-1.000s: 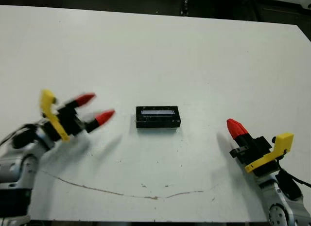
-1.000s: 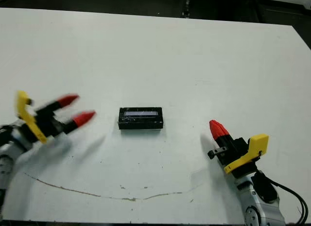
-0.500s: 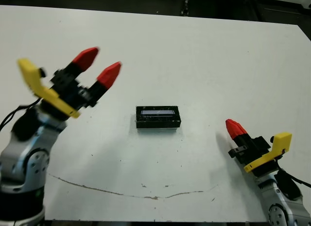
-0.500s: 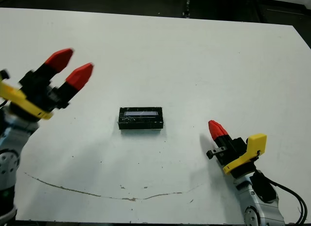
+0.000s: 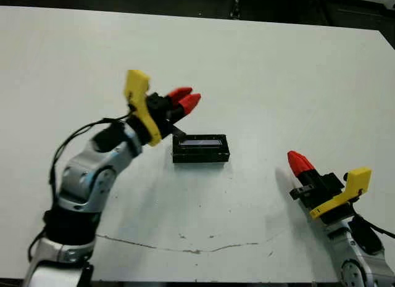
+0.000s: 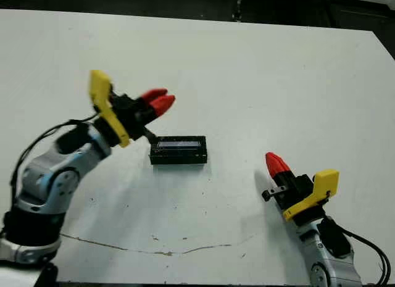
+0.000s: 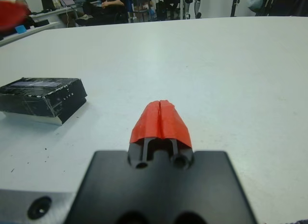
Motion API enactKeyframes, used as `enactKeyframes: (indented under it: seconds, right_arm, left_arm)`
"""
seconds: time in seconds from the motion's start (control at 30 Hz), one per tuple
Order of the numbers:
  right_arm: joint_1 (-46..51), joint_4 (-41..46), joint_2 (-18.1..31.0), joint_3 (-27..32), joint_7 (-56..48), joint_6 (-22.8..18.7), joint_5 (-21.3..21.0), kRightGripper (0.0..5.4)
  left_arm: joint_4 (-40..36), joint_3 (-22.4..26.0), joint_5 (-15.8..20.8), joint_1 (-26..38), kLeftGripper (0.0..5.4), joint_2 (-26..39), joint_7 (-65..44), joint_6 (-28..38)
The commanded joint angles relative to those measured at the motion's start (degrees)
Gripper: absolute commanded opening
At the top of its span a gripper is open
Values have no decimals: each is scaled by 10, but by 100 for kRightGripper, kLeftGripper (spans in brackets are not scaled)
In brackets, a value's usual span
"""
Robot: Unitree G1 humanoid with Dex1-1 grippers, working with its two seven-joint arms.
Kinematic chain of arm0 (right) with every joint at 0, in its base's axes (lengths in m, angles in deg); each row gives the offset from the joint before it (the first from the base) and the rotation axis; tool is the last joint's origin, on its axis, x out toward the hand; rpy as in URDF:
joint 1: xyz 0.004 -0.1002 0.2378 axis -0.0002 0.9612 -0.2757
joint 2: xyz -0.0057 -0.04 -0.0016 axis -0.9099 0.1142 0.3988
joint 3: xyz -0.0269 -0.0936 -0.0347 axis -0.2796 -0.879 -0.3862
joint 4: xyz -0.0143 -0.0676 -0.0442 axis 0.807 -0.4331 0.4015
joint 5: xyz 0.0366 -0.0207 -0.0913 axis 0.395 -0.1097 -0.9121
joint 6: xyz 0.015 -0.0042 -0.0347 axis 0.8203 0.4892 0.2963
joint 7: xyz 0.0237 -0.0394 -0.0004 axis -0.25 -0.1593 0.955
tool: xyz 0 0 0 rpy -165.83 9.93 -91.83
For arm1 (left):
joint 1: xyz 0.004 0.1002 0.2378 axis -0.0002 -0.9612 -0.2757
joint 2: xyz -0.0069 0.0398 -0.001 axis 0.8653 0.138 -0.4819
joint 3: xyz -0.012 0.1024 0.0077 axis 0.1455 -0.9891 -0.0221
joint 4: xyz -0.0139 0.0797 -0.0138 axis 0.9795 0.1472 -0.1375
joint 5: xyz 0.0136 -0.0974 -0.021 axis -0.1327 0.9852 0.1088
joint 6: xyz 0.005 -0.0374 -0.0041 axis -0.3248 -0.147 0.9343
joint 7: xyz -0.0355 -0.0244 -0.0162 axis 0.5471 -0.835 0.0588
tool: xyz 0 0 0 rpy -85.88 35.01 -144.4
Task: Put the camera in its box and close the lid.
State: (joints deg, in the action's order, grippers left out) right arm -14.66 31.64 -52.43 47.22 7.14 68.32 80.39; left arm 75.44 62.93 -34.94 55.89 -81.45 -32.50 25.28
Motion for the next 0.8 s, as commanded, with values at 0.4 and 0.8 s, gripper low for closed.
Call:
enactKeyframes:
  seconds: [0.4, 0.8]
  right_arm:
    - [7, -1, 4, 1, 2, -6, -3, 0]
    - [7, -12, 1, 2, -8, 10, -4, 0]
  left_arm:
    - [51, -80, -70, -64, 2, -33, 5, -26]
    - [115, -84, -96, -78, 2, -52, 11, -9]
